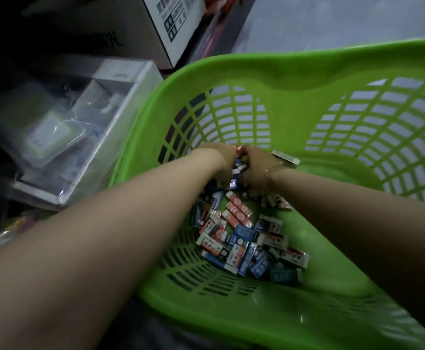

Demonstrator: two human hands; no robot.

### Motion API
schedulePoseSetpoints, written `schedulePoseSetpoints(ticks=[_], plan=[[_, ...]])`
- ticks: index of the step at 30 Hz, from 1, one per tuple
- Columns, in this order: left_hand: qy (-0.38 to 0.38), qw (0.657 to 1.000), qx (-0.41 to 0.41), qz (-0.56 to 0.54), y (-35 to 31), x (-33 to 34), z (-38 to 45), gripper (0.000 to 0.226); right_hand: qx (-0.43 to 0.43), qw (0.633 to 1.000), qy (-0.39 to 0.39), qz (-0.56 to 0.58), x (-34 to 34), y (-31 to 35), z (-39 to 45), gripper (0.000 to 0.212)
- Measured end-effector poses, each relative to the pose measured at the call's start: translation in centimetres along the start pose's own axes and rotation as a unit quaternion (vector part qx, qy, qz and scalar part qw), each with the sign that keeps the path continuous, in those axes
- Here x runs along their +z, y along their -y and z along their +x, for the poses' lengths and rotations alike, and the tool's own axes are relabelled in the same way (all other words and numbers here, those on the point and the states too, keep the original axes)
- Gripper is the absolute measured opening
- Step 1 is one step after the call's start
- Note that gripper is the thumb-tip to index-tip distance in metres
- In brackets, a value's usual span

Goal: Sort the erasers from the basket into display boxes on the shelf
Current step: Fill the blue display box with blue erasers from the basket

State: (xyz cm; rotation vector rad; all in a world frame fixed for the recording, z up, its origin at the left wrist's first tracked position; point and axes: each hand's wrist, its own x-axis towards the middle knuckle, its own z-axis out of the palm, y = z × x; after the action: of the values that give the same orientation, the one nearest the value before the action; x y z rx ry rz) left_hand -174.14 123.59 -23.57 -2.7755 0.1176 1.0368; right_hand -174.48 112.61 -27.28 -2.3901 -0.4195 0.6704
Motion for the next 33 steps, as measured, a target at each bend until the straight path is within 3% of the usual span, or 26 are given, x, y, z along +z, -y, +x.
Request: schedulePoseSetpoints(ticks=[2, 5, 9, 12, 14, 17, 19, 21, 24, 28, 33], plan=[[0.020, 0.999, -0.015, -0.021, 0.1, -0.5, 0.2, 0.033, -0.005, 1.000, -0.014, 0.017, 0.0, -0.4, 0.3, 0.049], [0.050, 0.998, -0.037, -0.032, 0.5, -1.7, -0.3, 0.024, -0.044, 0.994, -0.025, -0.097, 0.5, -0.5, -0.1, 0.055], [-0.044, 0.998, -0.049, -0.020, 1.1, -3.6, -1.2, 0.023, -0.040, 0.984, -0.015, -0.172, 0.9, -0.4, -0.5, 0.068], [-0.087, 0.996, -0.012, -0.014, 0.6, -3.6, -1.4, 0.031, -0.021, 0.969, 0.044, -0.242, 0.5, -0.2, -0.3, 0.074], [-0.090, 0.996, -0.008, -0.007, 0.1, -3.7, -1.5, 0.031, -0.017, 0.958, 0.064, -0.278, -0.4, -0.1, -0.5, 0.059], [-0.091, 0.995, -0.031, 0.026, -0.5, -4.0, -2.2, 0.010, 0.006, 0.967, 0.050, -0.250, -2.0, -0.2, -1.0, 0.037], [-0.006, 0.999, -0.029, 0.019, -0.8, -3.2, -2.2, 0.023, 0.015, 0.979, 0.043, -0.200, -2.4, -0.7, -1.1, 0.025], [0.085, 0.996, -0.022, 0.034, -1.0, -2.0, -2.2, 0.049, 0.002, 0.979, 0.027, -0.203, -2.1, -0.8, -1.2, 0.032], [0.085, 0.993, 0.002, 0.087, -1.2, -0.7, -1.9, 0.066, -0.068, 0.964, -0.005, -0.255, -0.7, -0.7, -1.0, 0.055], [0.058, 0.994, 0.025, 0.085, -1.4, -0.2, -1.3, 0.050, -0.103, 0.927, -0.039, -0.358, 1.0, -0.4, -0.3, 0.057], [0.004, 0.999, 0.019, 0.042, -0.9, -0.8, -0.9, 0.032, -0.084, 0.919, -0.078, -0.377, 1.5, -0.2, 0.4, 0.039]])
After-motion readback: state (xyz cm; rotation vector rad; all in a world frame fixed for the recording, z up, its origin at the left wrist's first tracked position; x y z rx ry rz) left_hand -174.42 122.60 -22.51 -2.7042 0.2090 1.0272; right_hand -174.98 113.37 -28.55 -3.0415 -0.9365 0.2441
